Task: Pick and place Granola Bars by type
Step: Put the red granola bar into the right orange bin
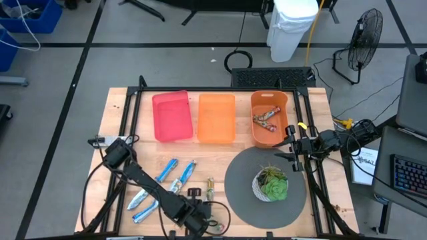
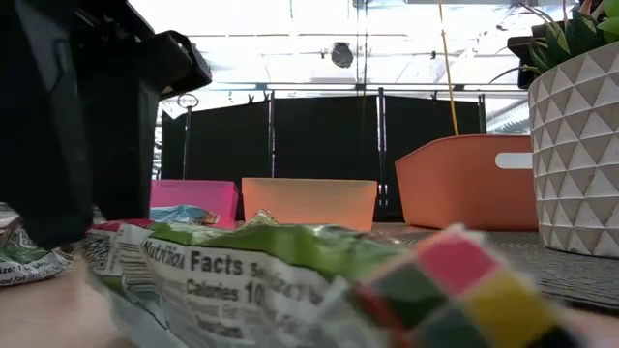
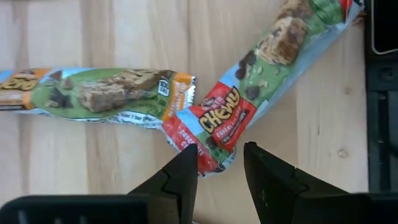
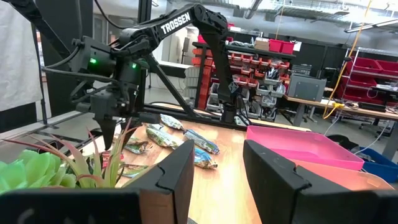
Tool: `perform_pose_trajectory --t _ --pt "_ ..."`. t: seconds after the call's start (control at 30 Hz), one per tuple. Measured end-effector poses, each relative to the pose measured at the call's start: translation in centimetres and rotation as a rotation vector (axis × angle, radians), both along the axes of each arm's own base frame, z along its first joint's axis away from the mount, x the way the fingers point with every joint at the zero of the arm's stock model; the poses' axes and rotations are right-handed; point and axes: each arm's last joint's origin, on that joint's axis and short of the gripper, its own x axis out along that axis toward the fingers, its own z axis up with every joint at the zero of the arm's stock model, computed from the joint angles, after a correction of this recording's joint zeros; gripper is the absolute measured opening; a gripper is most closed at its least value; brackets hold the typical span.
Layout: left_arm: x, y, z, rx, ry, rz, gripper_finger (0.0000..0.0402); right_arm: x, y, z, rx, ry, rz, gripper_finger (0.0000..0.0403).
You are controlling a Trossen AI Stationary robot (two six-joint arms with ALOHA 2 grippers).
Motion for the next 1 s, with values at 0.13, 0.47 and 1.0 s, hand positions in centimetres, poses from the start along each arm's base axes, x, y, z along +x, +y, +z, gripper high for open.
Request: perform_pose_trajectory --t 0.13,0.47,1.0 --pt "-0.2 0.0 0.0 0.039 -0.017 0.008 0.0136 0.0 0.0 0.0 0.000 0.000 0.000 0.0130" --pt "0.0 -0.5 -2.7 0.094 0.010 -0.002 0.0136 0.0 0.0 0.0 0.000 0.000 0.000 0.0130" --pt "0.2 -0.3 -2.4 0.165 -0.066 0.020 0.0019 0.0 0.0 0.0 0.000 0.001 0.000 0.0130"
